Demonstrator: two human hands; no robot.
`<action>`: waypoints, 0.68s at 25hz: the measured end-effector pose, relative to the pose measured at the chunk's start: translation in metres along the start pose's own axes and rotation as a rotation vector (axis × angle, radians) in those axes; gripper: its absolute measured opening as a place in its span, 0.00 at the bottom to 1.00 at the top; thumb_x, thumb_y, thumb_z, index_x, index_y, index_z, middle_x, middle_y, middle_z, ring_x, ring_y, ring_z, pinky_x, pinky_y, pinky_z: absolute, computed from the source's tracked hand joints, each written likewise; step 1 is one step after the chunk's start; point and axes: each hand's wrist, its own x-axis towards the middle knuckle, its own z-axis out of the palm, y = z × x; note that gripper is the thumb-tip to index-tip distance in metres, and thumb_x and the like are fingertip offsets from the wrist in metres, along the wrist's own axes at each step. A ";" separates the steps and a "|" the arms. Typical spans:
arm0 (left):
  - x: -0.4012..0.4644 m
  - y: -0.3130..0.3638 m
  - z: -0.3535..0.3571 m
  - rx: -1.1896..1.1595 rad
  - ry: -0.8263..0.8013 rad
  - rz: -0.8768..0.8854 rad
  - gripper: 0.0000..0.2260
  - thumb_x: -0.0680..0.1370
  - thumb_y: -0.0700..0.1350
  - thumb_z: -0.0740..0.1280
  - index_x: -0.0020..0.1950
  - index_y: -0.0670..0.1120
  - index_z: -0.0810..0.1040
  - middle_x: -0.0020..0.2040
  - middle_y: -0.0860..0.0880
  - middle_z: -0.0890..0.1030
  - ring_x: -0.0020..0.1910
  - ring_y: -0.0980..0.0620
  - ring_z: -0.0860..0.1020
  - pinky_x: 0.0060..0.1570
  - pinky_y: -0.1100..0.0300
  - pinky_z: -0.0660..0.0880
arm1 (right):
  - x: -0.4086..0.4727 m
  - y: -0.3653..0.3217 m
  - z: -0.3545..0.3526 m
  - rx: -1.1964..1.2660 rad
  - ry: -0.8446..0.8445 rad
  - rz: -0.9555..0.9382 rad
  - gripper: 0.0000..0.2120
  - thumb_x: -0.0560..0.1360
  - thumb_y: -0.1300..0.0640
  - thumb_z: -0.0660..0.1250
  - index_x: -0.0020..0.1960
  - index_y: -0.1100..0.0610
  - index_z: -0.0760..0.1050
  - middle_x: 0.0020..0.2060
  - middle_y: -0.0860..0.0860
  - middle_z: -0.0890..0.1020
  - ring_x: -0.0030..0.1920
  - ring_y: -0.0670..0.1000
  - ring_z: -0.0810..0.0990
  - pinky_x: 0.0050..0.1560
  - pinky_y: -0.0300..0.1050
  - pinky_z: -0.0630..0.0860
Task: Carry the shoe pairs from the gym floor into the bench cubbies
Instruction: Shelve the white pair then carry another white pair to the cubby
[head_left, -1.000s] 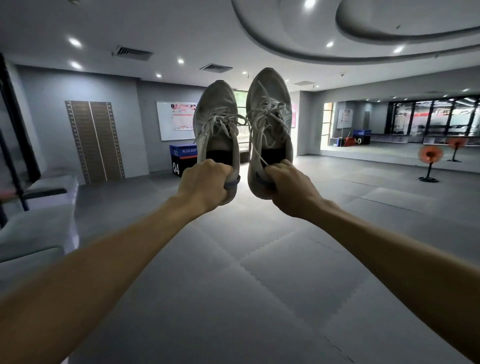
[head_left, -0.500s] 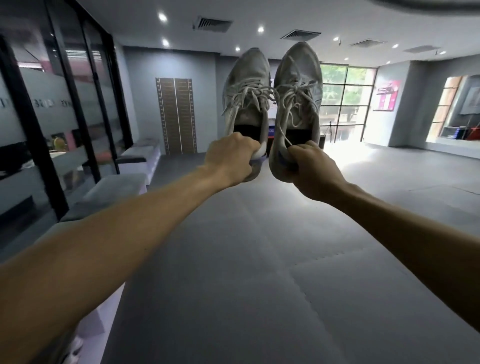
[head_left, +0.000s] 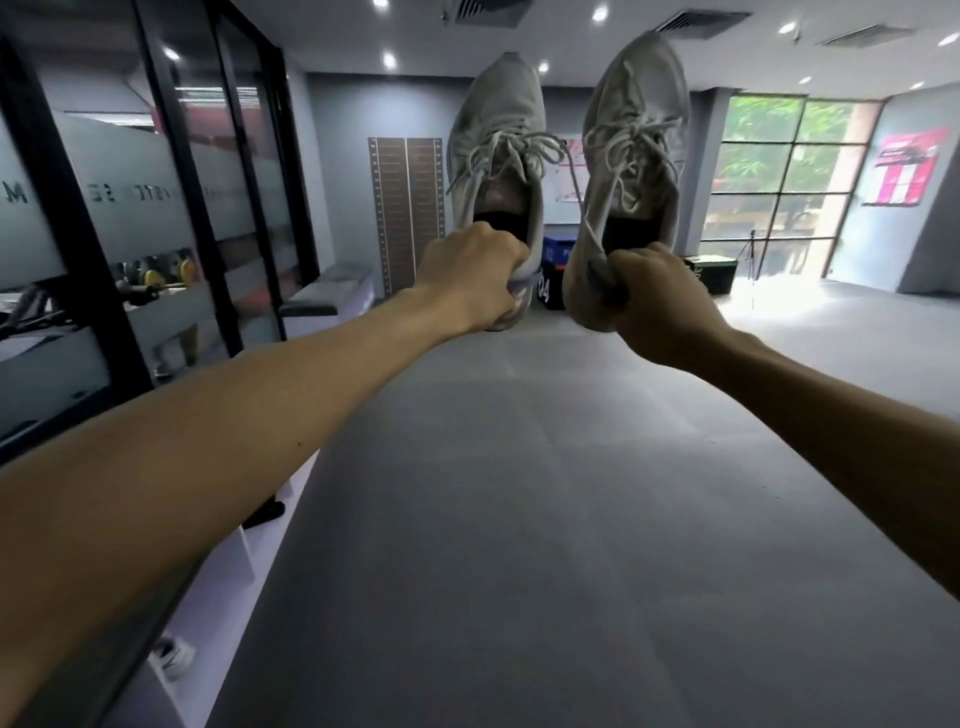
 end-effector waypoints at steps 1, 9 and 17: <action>0.016 -0.007 0.014 0.011 -0.006 -0.005 0.04 0.72 0.44 0.70 0.42 0.46 0.77 0.39 0.48 0.76 0.40 0.45 0.74 0.41 0.52 0.73 | 0.013 0.015 0.014 0.007 -0.002 0.001 0.11 0.71 0.60 0.66 0.35 0.55 0.65 0.35 0.50 0.70 0.41 0.52 0.64 0.37 0.46 0.61; 0.160 -0.075 0.141 0.089 -0.022 -0.134 0.05 0.73 0.46 0.68 0.41 0.45 0.77 0.39 0.48 0.75 0.41 0.44 0.75 0.37 0.57 0.65 | 0.156 0.161 0.157 0.092 -0.049 -0.096 0.11 0.71 0.58 0.67 0.34 0.54 0.65 0.36 0.52 0.73 0.43 0.56 0.69 0.39 0.50 0.68; 0.256 -0.199 0.218 0.243 -0.033 -0.324 0.03 0.73 0.42 0.68 0.44 0.44 0.77 0.40 0.48 0.75 0.43 0.43 0.76 0.38 0.55 0.67 | 0.302 0.196 0.309 0.239 -0.128 -0.232 0.10 0.70 0.57 0.64 0.34 0.53 0.65 0.36 0.50 0.71 0.42 0.53 0.66 0.39 0.49 0.67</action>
